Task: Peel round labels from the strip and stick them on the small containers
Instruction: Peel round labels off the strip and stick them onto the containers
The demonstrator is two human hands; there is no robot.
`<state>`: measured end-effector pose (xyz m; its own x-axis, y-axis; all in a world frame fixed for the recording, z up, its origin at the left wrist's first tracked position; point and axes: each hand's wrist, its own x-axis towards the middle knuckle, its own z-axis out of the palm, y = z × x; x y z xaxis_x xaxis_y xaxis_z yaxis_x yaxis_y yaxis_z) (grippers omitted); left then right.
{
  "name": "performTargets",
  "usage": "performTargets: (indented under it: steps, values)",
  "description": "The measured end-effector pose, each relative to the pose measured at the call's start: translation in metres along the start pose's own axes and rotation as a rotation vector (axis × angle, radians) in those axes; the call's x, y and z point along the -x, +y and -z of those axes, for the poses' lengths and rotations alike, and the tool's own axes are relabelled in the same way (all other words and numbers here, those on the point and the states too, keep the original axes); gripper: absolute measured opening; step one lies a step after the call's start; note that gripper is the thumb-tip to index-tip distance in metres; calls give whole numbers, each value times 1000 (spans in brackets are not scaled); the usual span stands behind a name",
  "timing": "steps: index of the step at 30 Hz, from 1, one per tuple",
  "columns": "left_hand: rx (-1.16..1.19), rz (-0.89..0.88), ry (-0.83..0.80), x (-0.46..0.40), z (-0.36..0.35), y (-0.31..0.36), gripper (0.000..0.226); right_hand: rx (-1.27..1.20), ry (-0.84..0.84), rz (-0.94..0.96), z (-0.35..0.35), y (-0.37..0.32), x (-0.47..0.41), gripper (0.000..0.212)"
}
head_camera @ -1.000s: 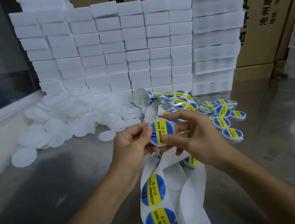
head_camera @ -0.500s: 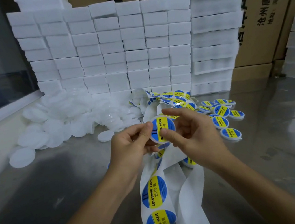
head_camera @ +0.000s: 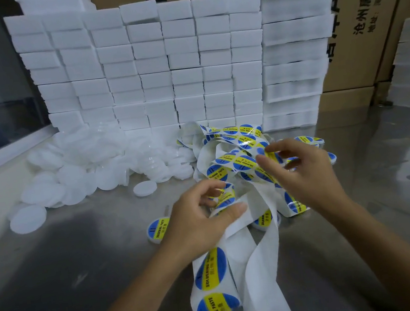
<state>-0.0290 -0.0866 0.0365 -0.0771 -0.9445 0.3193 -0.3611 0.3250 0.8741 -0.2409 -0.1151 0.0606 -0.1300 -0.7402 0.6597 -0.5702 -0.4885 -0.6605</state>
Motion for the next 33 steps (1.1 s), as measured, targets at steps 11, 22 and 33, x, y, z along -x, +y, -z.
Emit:
performTargets:
  steps: [11,22,33]
  values:
    - [-132,107,-69,-2,3,-9,39,550,-41,-359,26,83,-6,31]
    - [-160,134,-44,-5,6,-14,28,163,-76,-70,13,21,-2,23]
    - [-231,-7,92,-2,10,-8,29,524,-392,20,-11,-14,10,7]
